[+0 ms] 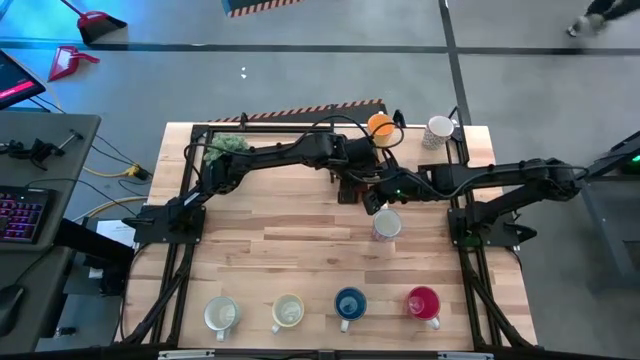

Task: Place coffee mugs
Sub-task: Put the orange mug on the shelf

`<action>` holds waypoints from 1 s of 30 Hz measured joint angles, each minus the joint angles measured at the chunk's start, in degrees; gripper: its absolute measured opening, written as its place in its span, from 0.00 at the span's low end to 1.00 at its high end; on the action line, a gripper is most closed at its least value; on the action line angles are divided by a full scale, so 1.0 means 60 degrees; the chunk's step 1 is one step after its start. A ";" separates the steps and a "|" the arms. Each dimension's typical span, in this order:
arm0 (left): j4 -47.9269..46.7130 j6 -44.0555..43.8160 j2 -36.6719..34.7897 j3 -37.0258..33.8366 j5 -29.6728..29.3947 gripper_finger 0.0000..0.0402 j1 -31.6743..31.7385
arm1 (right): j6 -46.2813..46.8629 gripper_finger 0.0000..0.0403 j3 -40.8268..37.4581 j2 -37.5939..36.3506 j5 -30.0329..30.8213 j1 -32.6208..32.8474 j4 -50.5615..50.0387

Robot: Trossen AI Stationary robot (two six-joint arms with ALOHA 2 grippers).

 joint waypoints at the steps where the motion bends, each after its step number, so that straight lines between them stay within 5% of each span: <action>1: -0.0072 0.0012 -0.0002 0.0002 0.0024 0.03 0.0002 | -0.0102 0.29 0.0009 0.0007 -0.0052 0.0030 0.0072; 19: -0.0825 0.0034 -0.0076 0.0011 0.0509 0.03 0.0075 | -0.1829 0.29 0.2459 -0.0377 0.0402 0.1287 -0.2344; 30: -0.2052 -0.0009 -0.0057 0.0000 0.0478 0.03 0.0035 | -0.3507 0.29 0.2694 -0.3263 0.1737 0.3277 -0.3345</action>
